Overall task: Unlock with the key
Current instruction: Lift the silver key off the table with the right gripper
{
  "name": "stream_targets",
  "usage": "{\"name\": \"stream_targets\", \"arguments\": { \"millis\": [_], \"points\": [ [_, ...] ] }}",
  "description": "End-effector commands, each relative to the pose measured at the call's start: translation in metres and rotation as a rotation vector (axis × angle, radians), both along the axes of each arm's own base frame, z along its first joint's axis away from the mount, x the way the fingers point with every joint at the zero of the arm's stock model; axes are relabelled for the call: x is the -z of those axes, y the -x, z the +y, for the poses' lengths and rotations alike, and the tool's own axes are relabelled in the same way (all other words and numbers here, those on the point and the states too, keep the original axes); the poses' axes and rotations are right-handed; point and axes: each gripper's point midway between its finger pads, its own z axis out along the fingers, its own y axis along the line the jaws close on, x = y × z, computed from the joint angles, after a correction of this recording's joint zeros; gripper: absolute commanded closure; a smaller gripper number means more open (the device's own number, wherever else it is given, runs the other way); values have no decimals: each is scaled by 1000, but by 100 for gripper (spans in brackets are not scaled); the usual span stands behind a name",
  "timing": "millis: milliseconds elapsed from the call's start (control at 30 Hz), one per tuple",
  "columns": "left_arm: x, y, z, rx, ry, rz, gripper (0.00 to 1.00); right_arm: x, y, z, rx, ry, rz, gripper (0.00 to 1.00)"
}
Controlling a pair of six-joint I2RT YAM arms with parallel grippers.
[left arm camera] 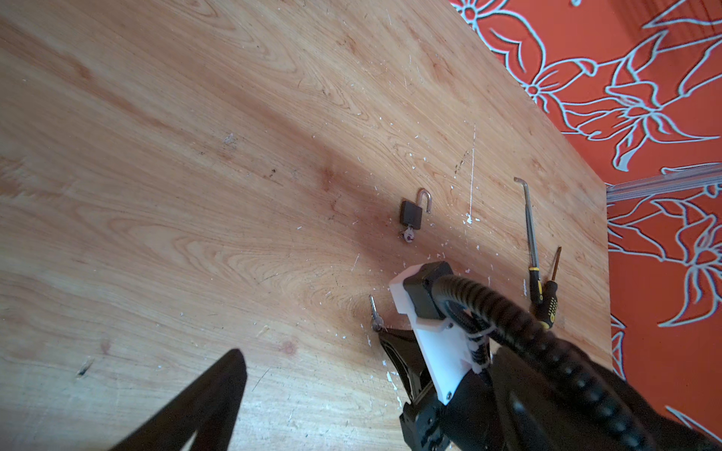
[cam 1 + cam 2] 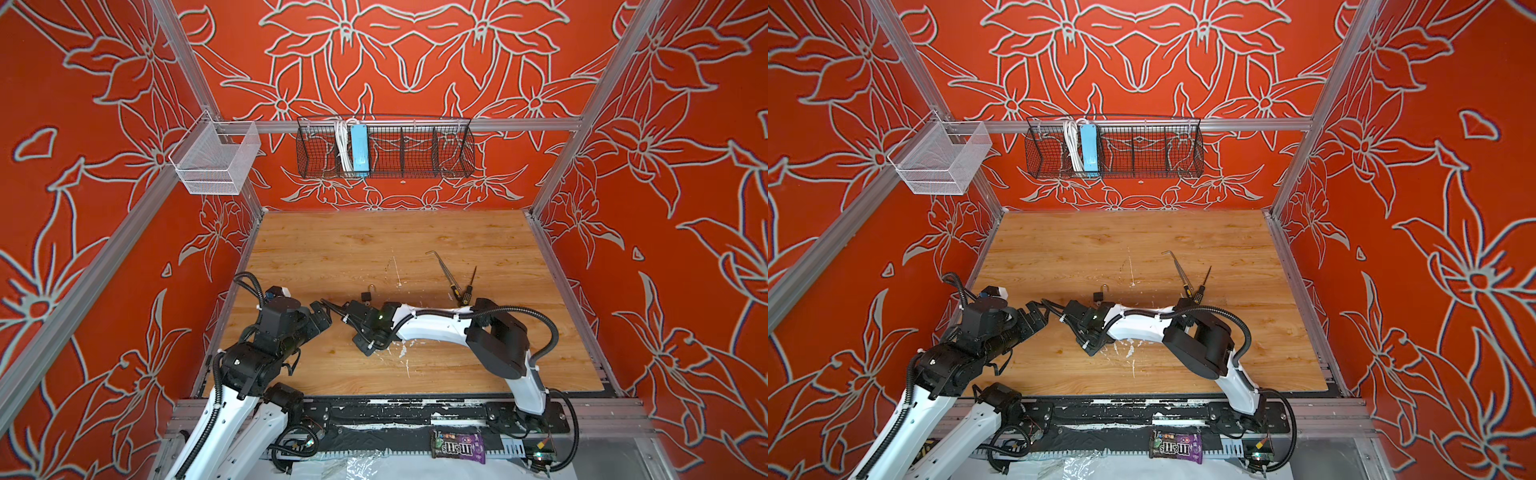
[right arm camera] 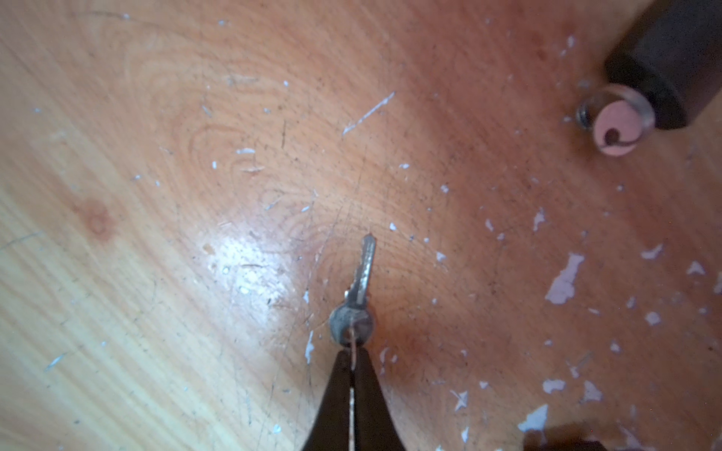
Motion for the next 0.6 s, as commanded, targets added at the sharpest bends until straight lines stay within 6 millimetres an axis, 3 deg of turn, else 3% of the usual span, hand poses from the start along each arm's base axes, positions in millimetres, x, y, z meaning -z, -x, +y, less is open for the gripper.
{"name": "stream_targets", "arguments": {
  "millis": [0,567],
  "points": [
    [0,-3,0,-13,14,-10,2,7,-2,-4,-4,24,6,95],
    [-5,-1,0,-16,25,-26,2,-13,-4,-4,0,-106,5,100]
  ]
}}
